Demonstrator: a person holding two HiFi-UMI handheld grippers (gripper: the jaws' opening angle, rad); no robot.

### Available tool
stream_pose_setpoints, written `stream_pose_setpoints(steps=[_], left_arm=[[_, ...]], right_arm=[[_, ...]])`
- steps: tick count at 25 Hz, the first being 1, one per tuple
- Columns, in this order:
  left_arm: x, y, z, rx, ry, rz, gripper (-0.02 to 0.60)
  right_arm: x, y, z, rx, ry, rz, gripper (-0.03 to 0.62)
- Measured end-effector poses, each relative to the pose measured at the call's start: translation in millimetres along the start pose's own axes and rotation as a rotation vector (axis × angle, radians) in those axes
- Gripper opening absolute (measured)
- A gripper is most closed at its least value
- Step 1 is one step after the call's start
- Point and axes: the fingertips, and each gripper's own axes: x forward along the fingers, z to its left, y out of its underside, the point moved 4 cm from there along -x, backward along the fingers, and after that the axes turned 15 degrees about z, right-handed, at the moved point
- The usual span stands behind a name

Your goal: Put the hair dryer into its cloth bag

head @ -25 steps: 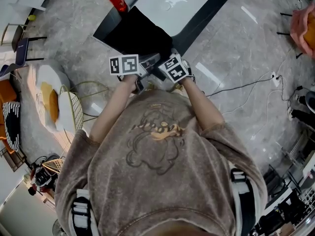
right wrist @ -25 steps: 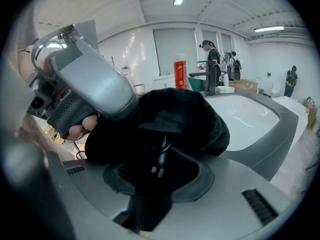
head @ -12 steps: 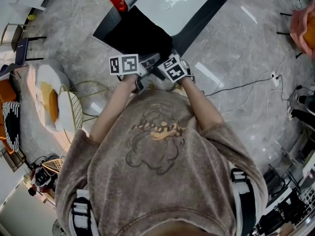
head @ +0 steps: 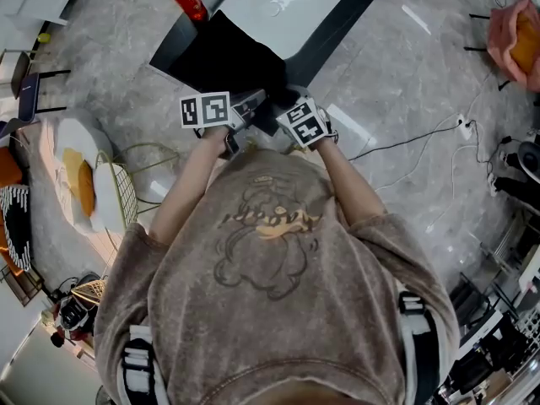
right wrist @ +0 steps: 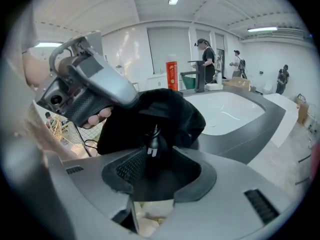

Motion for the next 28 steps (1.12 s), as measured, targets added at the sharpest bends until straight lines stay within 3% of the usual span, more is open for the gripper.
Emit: stream_pose_setpoints(steps=[9, 16, 25, 28], left_arm=[[16, 10, 15, 0.001, -0.043, 0.042, 0.031], [29, 18, 32, -0.028, -0.078, 0.055, 0.031], [36, 20, 30, 0.039, -0.125, 0.054, 0.050], [36, 17, 23, 0.086, -0.123, 0.056, 0.100]], right_arm=[[-50, 46, -21, 0.132, 0.067, -0.033, 0.131], [-79, 55, -28, 0.230, 0.083, -0.095, 0.101], [-92, 60, -27, 0.269, 0.081, -0.123, 0.090], [-94, 60, -29, 0.281, 0.083, -0.133, 0.090]])
